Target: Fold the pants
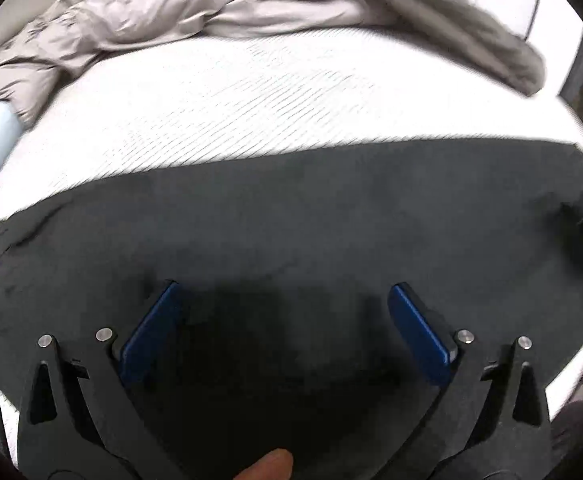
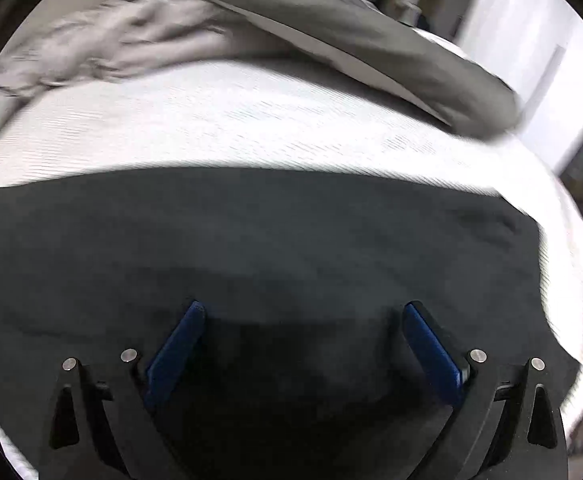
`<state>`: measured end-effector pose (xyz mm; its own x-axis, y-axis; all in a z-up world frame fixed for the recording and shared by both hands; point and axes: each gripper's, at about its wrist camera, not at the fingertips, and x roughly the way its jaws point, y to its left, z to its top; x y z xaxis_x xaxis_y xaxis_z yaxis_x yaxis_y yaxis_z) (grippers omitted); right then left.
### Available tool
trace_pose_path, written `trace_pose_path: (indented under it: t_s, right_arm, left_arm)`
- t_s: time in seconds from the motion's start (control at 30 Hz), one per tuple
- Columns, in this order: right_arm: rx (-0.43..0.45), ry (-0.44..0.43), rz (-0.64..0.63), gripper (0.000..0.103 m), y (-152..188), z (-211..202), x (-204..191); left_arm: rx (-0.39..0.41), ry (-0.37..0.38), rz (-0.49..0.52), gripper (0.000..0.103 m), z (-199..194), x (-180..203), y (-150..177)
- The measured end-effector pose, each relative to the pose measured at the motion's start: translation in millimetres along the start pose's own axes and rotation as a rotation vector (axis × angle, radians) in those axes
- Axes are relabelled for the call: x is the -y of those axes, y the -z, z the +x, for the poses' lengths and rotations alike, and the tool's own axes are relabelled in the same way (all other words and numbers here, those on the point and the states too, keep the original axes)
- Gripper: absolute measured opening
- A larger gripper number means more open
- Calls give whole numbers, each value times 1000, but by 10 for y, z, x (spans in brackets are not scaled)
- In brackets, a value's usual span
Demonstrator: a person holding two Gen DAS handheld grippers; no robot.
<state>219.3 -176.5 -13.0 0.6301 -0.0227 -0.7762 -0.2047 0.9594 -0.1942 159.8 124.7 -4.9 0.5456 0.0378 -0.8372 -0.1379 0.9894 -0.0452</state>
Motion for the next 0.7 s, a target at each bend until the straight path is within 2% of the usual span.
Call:
trace_pose_path:
  t_s: [0.1,0.13,0.2,0.23,0.3,0.33,0.37,0.4,0.53,0.6,0.7]
  right_arm:
    - [-2,-103,-41,101,-61,-45,-400]
    - [-7,-113,-53,101,-113,11,-493]
    - [-38,-121,-72,101,-196,234,-604]
    - [-60,-123,-80,101,-229,363,-613]
    - [-87,-99,-119,101,-160,408,-684]
    - [-75,-98,-129,101,-112,373,-659]
    - [-74,-92,-122,101,-93,355,-595]
    - [-77,-78,-110,101,-102,354,-506]
    - [-81,-50,-43,101,8,351,-55]
    - [-81,-33,-20,101,59,281,85]
    - [-64,-32,-3,101,12,296,166]
  left_arm:
    - [-5,50,-11,102,218,300,-314]
    - [-13,53,-13,102,288,354,-385]
    - [-62,24,-4,102,579,487,-496]
    - [-82,-14,21,103,690,547,-494]
    - [-55,-27,47,103,723,564,-504]
    - [-51,-33,30,103,704,481,-515]
    - [-40,-63,10,103,690,369,-507]
    - [-25,-125,-19,103,672,196,-504]
    - [-18,-221,-151,103,623,-418,-405]
    - [-13,-199,-228,102,542,-641,-335]
    - [5,-165,-205,102,385,-572,-292]
